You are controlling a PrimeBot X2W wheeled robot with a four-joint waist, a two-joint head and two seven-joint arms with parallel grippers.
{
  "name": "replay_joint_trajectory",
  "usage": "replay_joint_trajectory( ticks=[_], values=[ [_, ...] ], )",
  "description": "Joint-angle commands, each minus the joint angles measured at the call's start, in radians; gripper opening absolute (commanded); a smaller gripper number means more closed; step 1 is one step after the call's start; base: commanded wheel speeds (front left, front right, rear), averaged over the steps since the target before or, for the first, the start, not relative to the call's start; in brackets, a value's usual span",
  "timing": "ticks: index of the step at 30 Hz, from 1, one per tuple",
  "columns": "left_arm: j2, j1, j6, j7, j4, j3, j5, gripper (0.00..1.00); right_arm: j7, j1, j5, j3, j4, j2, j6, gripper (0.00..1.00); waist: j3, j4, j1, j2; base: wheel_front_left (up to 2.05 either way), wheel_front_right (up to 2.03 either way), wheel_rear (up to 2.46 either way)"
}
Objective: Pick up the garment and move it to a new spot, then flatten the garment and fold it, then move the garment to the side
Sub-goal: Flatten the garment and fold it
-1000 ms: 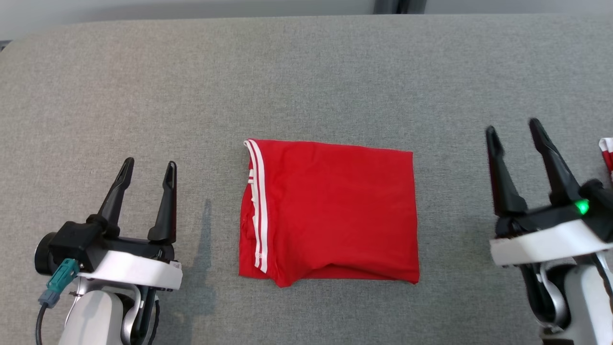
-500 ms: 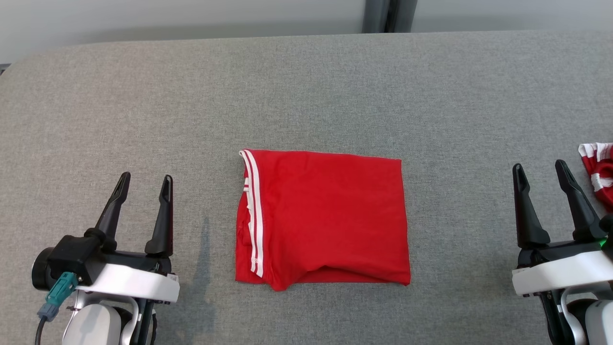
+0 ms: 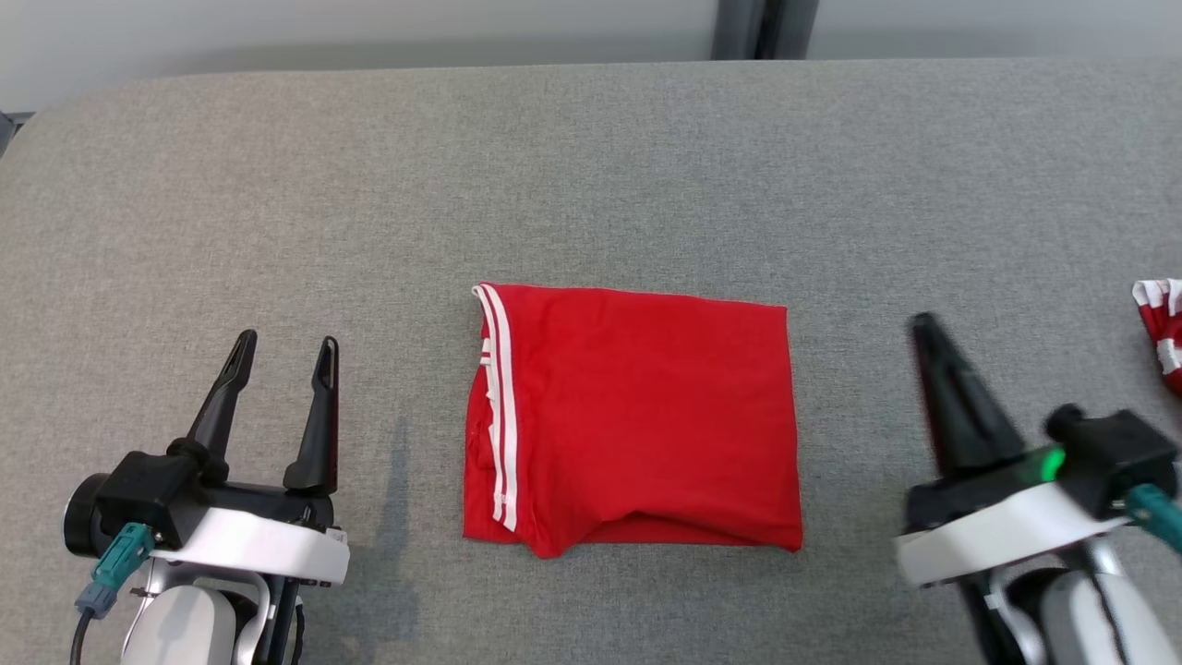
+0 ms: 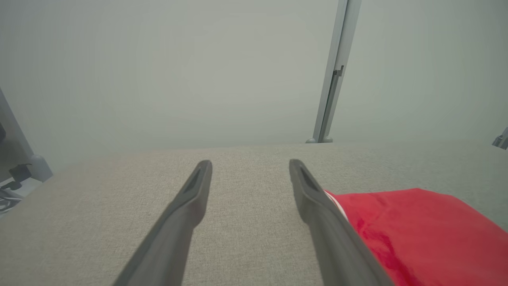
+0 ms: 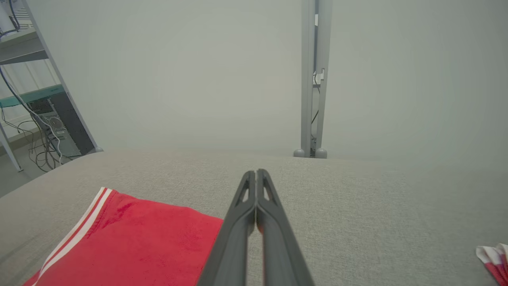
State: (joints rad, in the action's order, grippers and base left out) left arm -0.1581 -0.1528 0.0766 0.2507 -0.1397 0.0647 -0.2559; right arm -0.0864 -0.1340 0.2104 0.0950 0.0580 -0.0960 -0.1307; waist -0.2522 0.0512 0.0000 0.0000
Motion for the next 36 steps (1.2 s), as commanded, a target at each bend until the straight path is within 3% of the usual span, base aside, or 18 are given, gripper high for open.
replay_joint_trajectory(
  ticks=[1,9,17,29,33,36],
  values=[
    [-0.006,-0.011,-0.007,0.002,0.003,0.001,-0.006,1.00,0.007,-0.016,0.006,0.050,0.010,-0.002,0.000,0.00,-0.004,0.005,0.0000,0.0000,0.00,0.00,0.00],
    [0.003,-0.024,-0.006,0.005,0.001,0.010,-0.012,1.00,0.010,-0.074,0.063,0.319,-0.018,0.019,0.000,0.00,-0.023,0.033,0.0000,0.0000,0.00,0.00,0.00],
    [0.016,-0.043,-0.001,0.009,-0.011,0.022,-0.018,1.00,-0.011,-0.163,0.126,0.534,-0.199,0.022,0.000,0.00,-0.059,0.067,0.0000,0.0000,0.00,0.00,0.00],
    [0.031,-0.066,0.010,0.014,-0.038,0.034,-0.024,1.00,-0.061,-0.267,0.233,0.681,-0.529,0.031,0.000,0.00,-0.081,0.081,0.0000,0.0000,0.00,0.00,0.00],
    [0.031,-0.069,0.012,0.014,-0.044,0.031,-0.022,1.00,-0.082,-0.294,0.266,0.738,-0.583,0.040,-0.001,0.00,-0.077,0.076,0.0000,0.0000,0.00,0.00,0.00],
    [0.030,-0.064,0.010,0.014,-0.045,0.024,-0.019,1.00,-0.120,-0.310,0.280,0.725,-0.577,0.041,-0.001,0.00,-0.065,0.068,0.0000,0.0000,0.00,0.00,0.00]
  ],
)
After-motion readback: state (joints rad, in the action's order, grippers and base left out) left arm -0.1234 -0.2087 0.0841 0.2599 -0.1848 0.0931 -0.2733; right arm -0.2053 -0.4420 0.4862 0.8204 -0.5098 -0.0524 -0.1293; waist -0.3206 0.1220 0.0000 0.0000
